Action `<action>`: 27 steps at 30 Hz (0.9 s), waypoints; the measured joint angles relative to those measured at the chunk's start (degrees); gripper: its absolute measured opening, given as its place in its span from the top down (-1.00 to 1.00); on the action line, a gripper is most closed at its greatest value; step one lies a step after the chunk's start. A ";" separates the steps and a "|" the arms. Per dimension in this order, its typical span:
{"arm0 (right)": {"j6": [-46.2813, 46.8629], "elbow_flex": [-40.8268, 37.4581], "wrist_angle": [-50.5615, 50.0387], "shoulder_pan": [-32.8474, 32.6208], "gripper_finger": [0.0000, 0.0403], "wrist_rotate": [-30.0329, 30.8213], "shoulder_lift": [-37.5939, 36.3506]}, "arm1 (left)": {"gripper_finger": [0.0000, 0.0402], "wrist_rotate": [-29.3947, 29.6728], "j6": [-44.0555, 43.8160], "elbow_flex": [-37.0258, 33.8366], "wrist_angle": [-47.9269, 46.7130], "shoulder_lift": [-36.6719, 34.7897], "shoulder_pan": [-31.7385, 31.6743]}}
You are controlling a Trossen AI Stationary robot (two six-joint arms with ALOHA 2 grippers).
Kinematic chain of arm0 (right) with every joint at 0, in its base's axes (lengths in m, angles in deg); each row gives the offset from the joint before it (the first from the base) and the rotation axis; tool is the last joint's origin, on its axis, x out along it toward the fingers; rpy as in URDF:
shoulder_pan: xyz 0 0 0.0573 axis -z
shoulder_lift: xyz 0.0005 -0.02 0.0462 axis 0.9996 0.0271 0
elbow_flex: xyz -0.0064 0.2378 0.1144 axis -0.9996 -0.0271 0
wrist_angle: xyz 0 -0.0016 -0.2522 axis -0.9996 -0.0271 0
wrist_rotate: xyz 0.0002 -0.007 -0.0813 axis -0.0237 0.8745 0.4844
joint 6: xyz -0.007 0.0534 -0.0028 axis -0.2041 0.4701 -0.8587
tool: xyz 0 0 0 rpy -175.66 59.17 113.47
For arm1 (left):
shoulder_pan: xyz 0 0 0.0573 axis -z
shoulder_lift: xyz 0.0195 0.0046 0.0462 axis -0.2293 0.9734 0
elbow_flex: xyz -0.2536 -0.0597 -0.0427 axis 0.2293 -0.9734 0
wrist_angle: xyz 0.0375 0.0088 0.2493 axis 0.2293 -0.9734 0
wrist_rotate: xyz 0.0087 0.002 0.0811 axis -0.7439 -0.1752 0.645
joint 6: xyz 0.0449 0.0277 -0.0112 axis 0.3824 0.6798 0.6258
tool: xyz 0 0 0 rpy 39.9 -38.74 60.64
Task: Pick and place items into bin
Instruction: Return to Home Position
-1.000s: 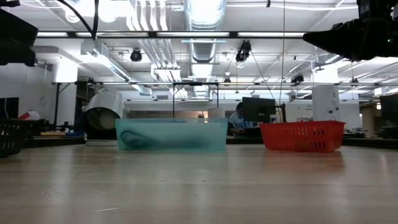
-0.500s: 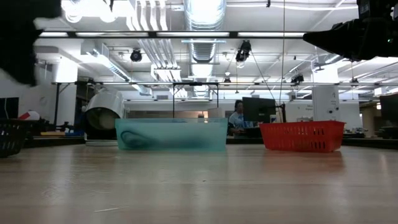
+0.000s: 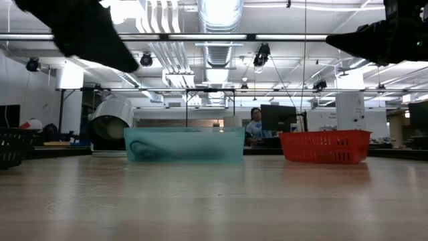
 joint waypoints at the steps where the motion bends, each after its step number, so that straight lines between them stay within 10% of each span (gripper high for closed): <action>1: 0.43 0.00 0.00 0.00 0.74 0.00 0.00 | 0.54 -2.16 6.71 -2.11 7.17 -0.81 -1.54; 11: 2.11 0.00 -1.16 -0.02 0.74 -0.02 0.00 | 0.54 -19.29 56.79 -19.72 60.39 -8.54 -14.55; 27: 6.72 0.02 -2.62 -0.02 0.74 0.00 0.43 | 0.54 -30.19 58.67 -39.90 64.70 -34.69 -21.57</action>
